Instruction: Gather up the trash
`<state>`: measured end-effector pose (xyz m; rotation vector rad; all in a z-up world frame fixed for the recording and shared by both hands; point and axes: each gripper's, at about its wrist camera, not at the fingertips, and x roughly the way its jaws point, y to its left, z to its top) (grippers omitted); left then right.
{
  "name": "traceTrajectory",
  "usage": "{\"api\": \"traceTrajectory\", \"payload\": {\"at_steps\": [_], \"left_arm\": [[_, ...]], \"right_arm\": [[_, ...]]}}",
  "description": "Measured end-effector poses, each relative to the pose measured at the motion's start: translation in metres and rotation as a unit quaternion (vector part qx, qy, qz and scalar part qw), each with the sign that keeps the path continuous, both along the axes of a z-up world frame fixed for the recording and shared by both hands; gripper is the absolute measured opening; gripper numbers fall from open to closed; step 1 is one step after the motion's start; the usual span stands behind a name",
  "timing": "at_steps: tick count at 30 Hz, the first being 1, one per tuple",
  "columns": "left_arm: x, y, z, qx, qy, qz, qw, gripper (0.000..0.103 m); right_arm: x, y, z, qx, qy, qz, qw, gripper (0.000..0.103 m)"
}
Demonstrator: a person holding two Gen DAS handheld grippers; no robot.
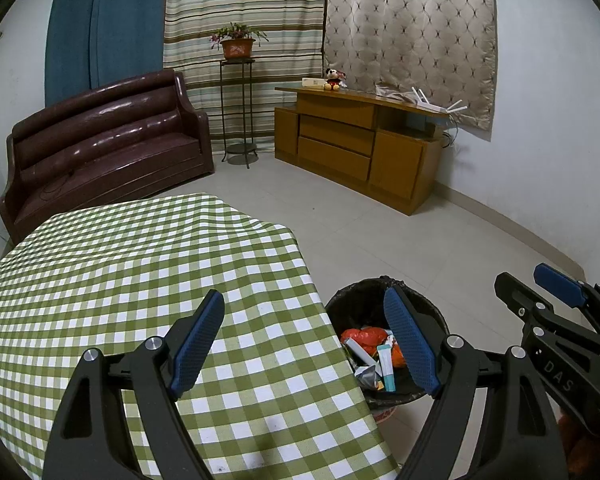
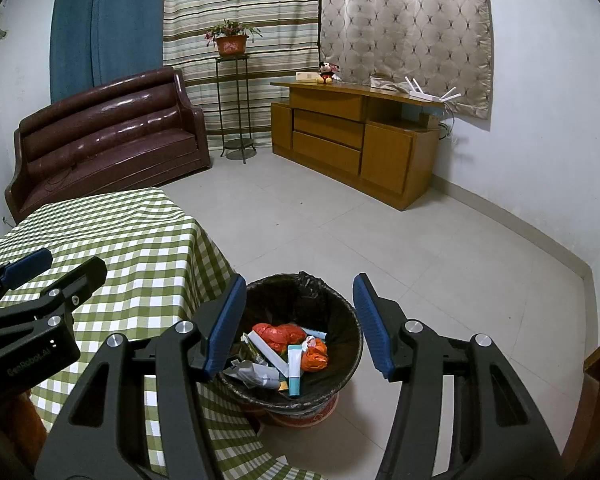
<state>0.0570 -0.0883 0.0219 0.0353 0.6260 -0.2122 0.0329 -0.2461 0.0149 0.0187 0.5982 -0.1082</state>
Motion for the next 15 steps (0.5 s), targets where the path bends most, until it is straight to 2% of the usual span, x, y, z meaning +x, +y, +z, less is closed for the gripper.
{"api": "traceTrajectory", "payload": {"at_steps": [15], "left_arm": [[-0.0009, 0.0015, 0.0018, 0.0, 0.0, 0.001, 1.0, 0.079]], "right_arm": [[-0.0002, -0.0002, -0.0003, 0.0, 0.0, 0.0, 1.0, 0.054]]}}
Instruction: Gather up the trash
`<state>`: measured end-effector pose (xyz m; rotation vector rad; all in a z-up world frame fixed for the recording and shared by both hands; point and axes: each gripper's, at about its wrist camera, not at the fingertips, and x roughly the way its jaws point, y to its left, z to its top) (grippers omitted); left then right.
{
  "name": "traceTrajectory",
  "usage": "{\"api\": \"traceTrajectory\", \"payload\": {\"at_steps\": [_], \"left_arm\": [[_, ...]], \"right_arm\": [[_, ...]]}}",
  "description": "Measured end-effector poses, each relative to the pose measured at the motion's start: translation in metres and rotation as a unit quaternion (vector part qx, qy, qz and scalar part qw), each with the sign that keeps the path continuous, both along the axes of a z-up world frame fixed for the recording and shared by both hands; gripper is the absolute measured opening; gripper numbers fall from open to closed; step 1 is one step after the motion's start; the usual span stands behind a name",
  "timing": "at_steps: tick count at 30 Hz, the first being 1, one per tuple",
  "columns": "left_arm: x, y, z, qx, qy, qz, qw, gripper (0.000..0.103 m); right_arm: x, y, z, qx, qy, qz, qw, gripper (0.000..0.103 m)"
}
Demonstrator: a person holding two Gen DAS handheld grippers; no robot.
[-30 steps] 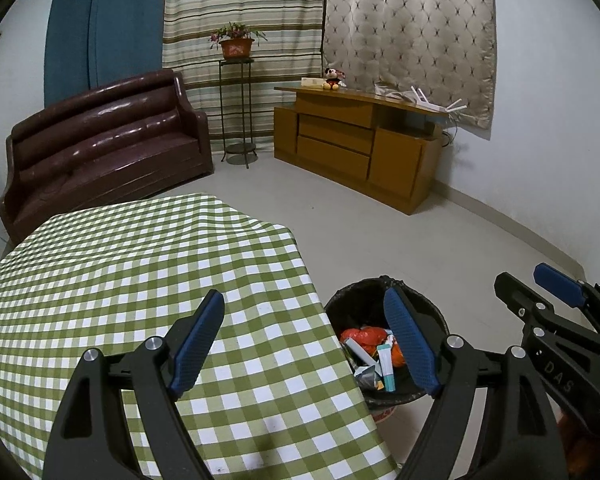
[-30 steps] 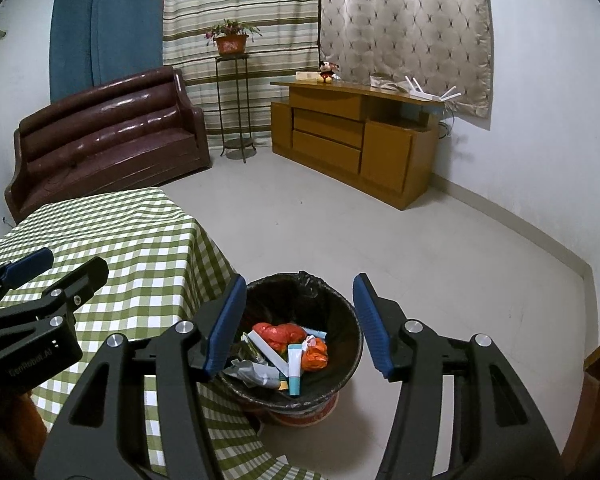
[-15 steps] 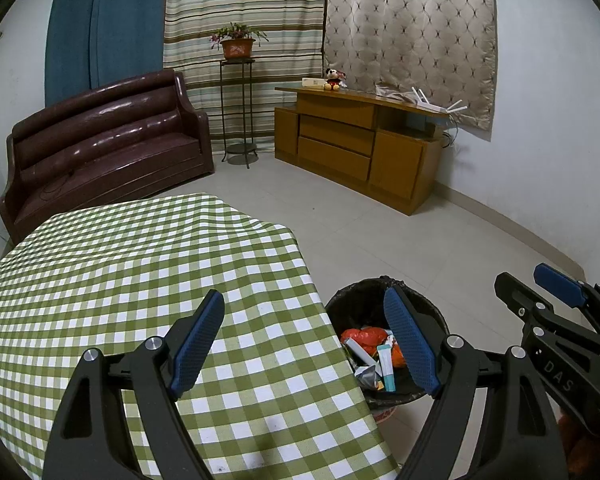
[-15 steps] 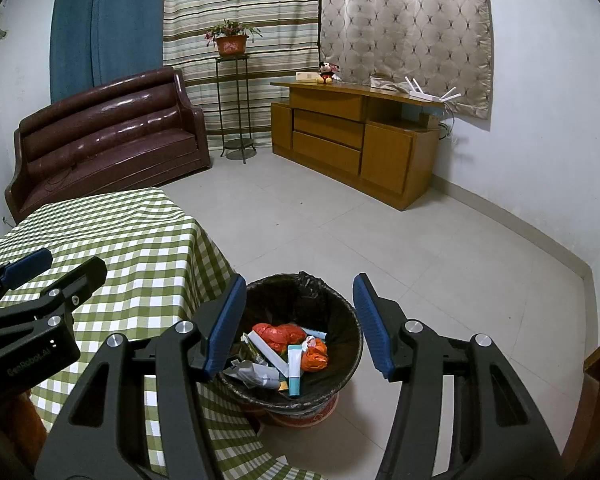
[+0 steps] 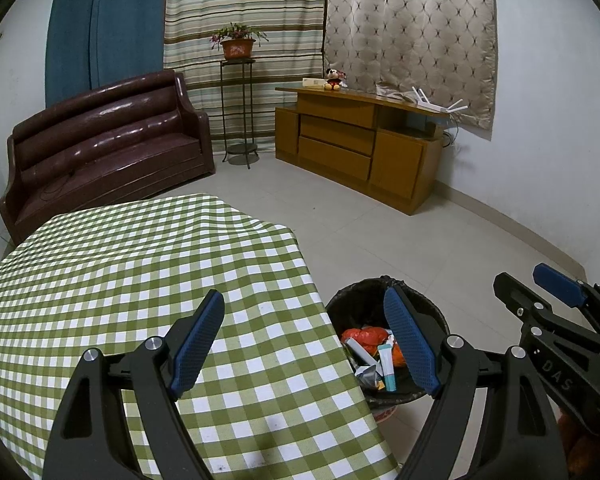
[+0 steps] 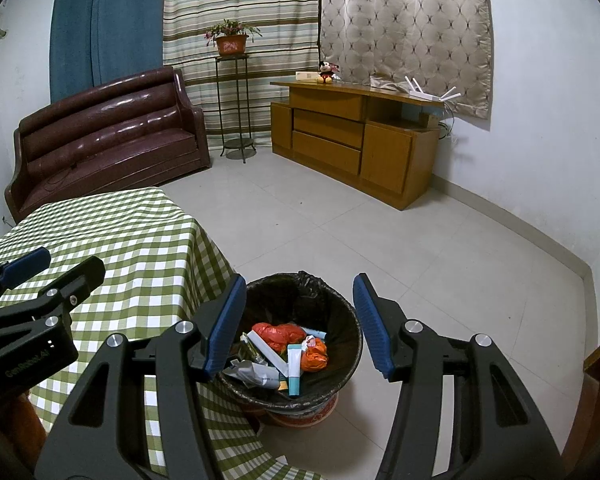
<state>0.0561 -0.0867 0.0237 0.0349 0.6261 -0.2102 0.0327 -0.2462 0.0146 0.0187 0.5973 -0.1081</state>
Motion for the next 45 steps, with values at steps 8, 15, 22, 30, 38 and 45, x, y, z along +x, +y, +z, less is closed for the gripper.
{"api": "traceTrajectory", "payload": {"at_steps": [8, 15, 22, 30, 38, 45], "left_arm": [[-0.001, -0.001, 0.001, -0.001, -0.001, 0.0, 1.0, 0.079], [-0.002, -0.002, 0.003, -0.001, -0.001, -0.001, 1.0, 0.079], [-0.001, -0.004, 0.003, 0.0, 0.003, -0.002, 1.0, 0.079], [0.0, -0.007, 0.003, -0.002, -0.001, 0.001, 1.0, 0.081], [0.001, -0.006, 0.0, -0.014, 0.0, -0.002, 0.9999, 0.082], [0.003, 0.007, -0.006, 0.007, 0.004, 0.021, 0.9998, 0.082]], "right_arm": [[0.0, 0.0, 0.0, 0.0, 0.0, 0.0, 1.0, 0.054], [0.0, 0.0, 0.0, 0.0, 0.0, 0.0, 1.0, 0.054], [0.0, 0.001, 0.0, 0.0, 0.0, 0.0, 1.0, 0.054], [0.0, 0.001, 0.0, 0.0, 0.001, 0.0, 1.0, 0.054], [0.0, 0.001, 0.001, -0.001, 0.001, 0.001, 1.0, 0.054], [0.002, 0.014, -0.007, -0.006, 0.005, 0.01, 1.0, 0.054]]}}
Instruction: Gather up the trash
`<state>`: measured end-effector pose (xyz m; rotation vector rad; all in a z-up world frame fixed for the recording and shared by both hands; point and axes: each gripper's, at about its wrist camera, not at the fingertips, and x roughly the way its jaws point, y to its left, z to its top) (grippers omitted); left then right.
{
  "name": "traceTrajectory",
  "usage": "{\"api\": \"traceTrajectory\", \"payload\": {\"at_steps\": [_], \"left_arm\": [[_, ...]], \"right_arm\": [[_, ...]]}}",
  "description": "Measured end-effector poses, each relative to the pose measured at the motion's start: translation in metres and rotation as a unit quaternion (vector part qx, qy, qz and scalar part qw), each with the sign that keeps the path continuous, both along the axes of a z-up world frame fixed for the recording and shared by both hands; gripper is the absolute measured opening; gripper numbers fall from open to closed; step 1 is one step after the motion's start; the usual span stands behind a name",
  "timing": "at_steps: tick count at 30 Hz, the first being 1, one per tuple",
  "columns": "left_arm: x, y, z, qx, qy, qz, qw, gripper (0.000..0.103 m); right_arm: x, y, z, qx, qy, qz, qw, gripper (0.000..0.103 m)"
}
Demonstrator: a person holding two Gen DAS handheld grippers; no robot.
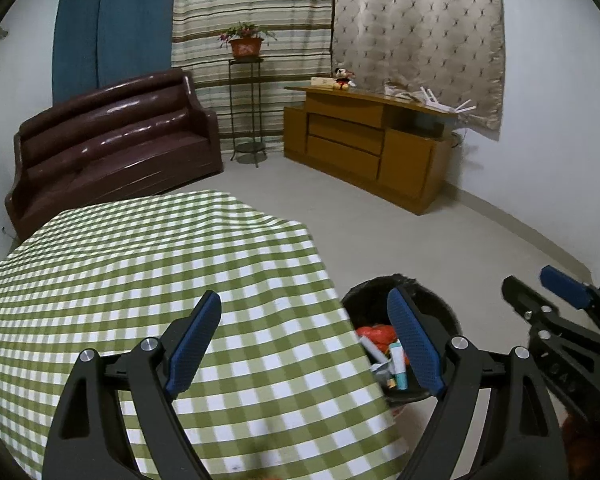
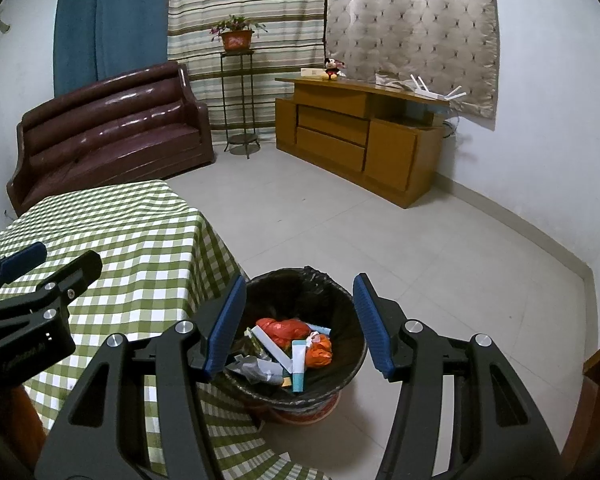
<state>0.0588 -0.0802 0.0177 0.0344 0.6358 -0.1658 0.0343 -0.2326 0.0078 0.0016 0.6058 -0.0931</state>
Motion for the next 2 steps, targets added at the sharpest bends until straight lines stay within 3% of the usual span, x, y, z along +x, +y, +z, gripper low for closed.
{"api": "traceTrajectory", "payload": {"at_steps": [2], "left_arm": [[0.0005, 0.0074, -0.0037, 0.002, 0.008, 0.004, 1.0, 0.082]], "right_arm": [[-0.0002, 0.0059, -0.0021, -0.004, 0.001, 0.004, 1.0, 0.055]]}}
